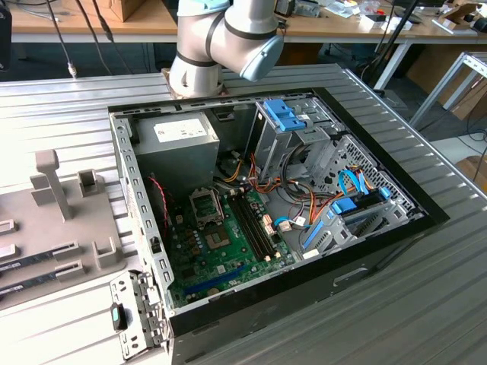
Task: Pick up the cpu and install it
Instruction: 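Pick up the cpu and move it towards the insertion slot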
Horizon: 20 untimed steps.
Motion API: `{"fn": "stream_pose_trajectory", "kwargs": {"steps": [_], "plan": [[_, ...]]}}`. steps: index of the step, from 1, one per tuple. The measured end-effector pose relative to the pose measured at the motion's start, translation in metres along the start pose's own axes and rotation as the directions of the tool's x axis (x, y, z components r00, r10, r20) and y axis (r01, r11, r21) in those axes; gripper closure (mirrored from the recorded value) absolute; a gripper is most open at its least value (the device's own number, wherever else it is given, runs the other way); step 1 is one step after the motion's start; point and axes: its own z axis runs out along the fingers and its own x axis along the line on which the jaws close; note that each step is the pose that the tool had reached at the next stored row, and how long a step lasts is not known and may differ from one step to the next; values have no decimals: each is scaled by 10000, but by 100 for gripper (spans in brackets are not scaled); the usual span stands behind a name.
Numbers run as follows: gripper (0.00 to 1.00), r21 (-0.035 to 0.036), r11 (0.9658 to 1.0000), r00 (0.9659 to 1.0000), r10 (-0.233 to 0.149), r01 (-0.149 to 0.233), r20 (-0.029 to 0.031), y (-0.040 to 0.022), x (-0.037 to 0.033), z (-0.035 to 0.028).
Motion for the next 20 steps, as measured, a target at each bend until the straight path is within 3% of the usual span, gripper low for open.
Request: {"fn": "stream_pose_trajectory", "kwargs": {"steps": [20], "plan": [[53,6,10000,10000,0,0,-1,-33,-245,18]]}}
